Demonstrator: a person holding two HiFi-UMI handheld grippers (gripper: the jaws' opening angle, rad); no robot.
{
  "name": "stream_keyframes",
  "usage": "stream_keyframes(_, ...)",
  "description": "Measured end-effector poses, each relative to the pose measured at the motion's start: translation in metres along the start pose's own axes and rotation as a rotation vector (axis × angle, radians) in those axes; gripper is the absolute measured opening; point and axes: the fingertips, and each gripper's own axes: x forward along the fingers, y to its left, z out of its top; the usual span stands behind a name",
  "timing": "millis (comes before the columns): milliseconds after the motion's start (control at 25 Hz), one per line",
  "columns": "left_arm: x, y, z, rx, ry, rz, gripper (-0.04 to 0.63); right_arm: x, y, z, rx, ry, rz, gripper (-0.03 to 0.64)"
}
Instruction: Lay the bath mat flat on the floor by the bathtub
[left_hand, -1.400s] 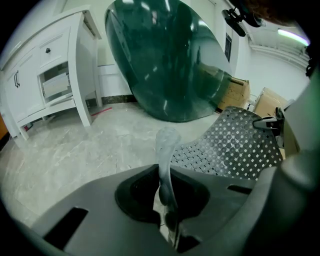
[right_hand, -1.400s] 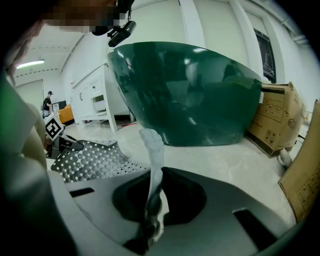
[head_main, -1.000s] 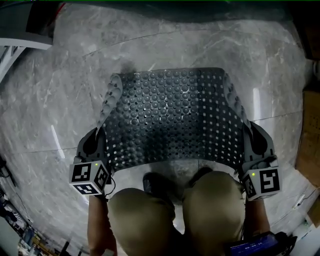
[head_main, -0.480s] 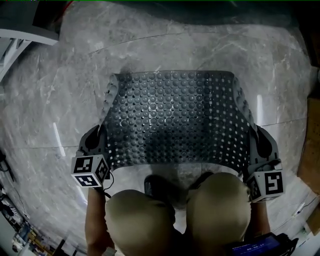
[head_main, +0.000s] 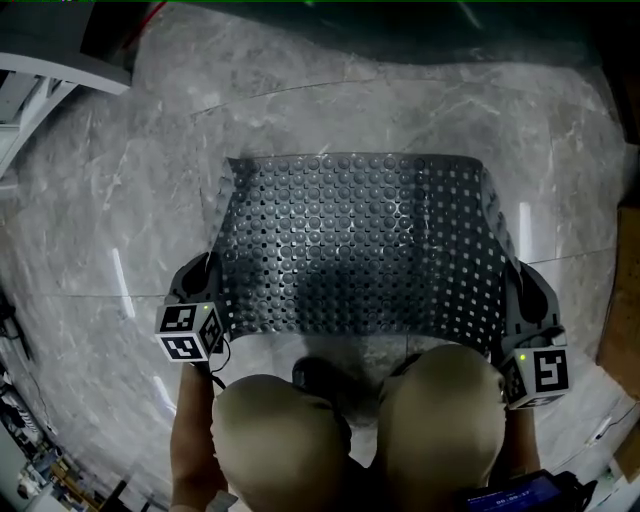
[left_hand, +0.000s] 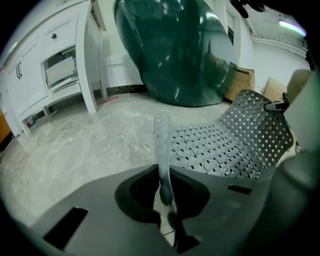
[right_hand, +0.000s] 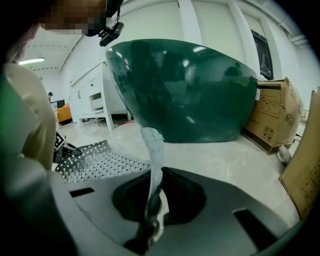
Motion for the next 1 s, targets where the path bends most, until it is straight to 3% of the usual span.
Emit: stream_keyframes(1000,0.038,0.019,-0.041,-0.067,0.031,-0.017,0.035,-0.004,-0.001,-0.010,0.016,0.000,-0.010,0.028)
